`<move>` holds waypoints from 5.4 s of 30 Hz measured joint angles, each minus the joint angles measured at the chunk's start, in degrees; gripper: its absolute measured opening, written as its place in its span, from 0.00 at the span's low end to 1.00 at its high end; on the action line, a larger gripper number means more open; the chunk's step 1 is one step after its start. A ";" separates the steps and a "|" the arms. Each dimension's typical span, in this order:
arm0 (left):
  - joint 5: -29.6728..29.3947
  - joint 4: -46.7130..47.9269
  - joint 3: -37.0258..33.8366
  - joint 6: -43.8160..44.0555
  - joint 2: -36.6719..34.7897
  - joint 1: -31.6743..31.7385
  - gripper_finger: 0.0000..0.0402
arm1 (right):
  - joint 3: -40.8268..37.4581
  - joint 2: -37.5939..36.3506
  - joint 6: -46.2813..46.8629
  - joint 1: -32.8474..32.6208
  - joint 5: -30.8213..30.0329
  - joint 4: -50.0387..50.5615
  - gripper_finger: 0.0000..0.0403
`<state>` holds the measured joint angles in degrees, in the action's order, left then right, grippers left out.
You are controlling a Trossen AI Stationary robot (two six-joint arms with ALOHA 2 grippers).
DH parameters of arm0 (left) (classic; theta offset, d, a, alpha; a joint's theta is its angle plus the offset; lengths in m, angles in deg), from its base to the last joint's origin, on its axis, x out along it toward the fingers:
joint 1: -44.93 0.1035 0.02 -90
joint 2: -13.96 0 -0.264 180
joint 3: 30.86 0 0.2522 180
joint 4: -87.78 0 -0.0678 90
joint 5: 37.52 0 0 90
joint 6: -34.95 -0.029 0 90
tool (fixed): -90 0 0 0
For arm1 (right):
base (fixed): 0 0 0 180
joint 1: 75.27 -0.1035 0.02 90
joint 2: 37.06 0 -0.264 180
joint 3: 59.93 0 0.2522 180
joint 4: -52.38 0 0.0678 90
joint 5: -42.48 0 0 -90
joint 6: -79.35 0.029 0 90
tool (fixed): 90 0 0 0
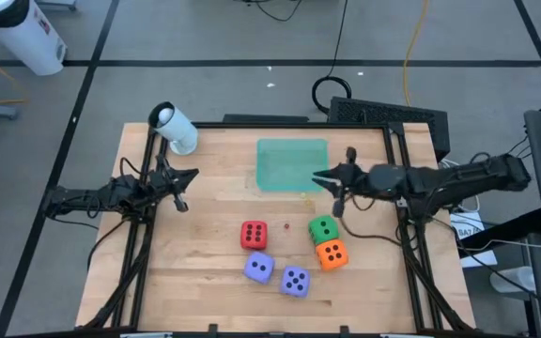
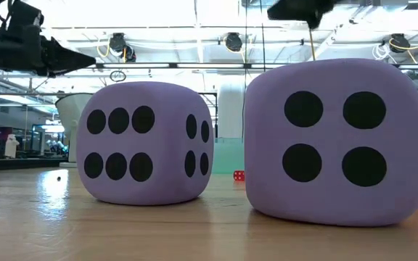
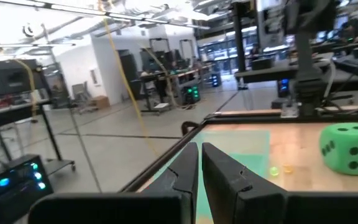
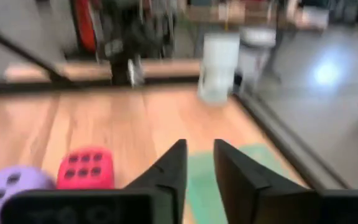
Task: Pick & Place Dice
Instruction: Put the big orange die into the green bin, then put the big green die into the green bin
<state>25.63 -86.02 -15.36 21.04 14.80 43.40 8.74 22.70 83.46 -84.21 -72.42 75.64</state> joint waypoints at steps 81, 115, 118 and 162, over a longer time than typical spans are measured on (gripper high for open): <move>-0.15 -1.00 -0.02 -2.14 0.00 0.00 0.08 | 14.88 36.01 77.29 -16.14 25.17 45.22 0.99; -0.16 -0.76 -0.03 -2.21 0.02 -0.01 0.08 | 7.32 26.57 62.08 -22.18 20.54 38.77 0.98; -0.16 -0.76 -0.03 -2.19 0.02 0.01 0.08 | 7.32 26.32 63.05 -23.63 18.20 38.73 0.98; -0.20 -0.76 -0.03 -2.38 0.00 -0.01 0.08 | 7.56 10.17 34.07 -10.57 6.78 17.55 0.98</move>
<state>25.43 -86.78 -15.39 18.66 14.81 43.39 16.31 32.87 117.53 -94.78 -65.64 93.19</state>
